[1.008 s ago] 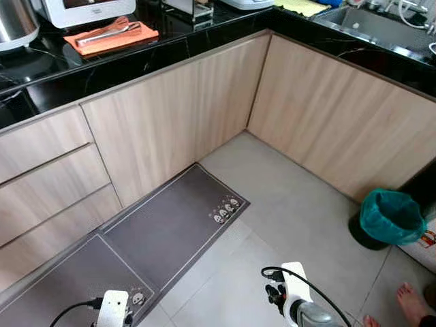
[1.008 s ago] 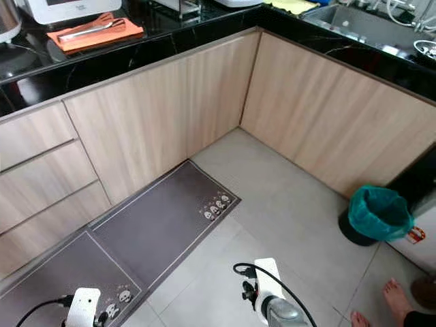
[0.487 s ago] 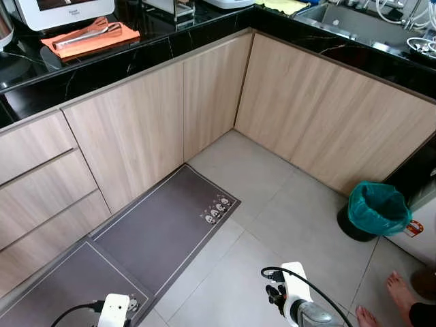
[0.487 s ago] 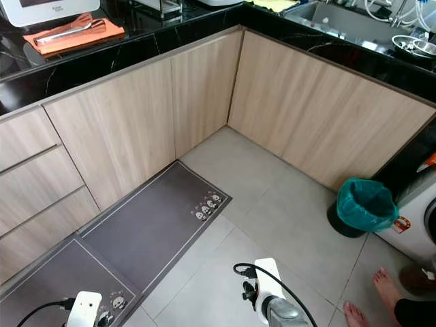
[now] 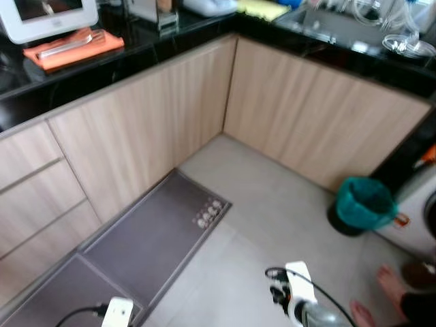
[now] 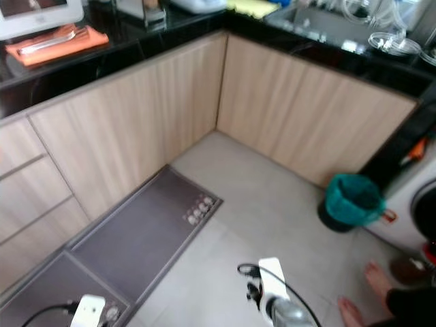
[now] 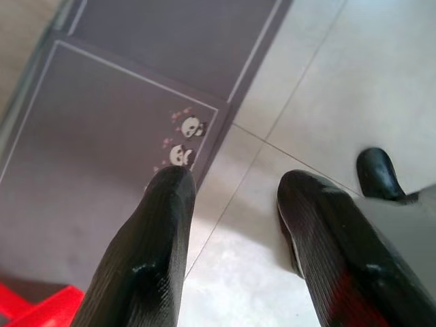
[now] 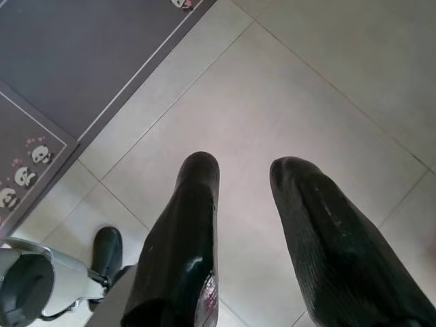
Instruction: Kitchen organization
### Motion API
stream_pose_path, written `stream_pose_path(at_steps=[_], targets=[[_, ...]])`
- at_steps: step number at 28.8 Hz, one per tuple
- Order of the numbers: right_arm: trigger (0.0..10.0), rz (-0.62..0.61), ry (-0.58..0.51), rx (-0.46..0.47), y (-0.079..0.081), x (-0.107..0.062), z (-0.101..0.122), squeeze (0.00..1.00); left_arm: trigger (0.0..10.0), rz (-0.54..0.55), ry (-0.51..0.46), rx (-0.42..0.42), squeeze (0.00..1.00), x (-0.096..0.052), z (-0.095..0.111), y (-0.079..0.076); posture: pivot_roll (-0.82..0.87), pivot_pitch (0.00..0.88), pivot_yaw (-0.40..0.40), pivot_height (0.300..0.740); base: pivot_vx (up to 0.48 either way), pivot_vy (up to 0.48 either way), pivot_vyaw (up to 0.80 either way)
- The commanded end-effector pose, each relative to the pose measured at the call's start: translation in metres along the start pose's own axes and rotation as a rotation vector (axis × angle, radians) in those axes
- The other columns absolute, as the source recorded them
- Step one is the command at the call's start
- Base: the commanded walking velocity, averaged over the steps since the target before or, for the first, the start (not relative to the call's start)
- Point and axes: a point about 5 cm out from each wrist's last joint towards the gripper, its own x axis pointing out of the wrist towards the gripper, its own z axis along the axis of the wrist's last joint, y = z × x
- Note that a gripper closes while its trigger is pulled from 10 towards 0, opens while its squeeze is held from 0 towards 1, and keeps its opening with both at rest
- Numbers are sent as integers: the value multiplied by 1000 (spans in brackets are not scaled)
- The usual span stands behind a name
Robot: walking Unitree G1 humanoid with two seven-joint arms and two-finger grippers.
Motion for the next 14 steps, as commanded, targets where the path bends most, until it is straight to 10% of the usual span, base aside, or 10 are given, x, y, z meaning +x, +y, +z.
stream_pose_path(at_steps=[1, 14], targets=[[10000, -13, 11, -1, -5, -2, -4, 0, 10000, -11, 19, 10, 0, 1, -1, -5, 28, 36, -79, 740, 0, 0, -581], [10000, -5, 7, 5, -6, -2, -3, 0, 10000, -9, 17, -12, 0, 4, 7, -5, 23, 59, -75, 740, 0, 0, -525]])
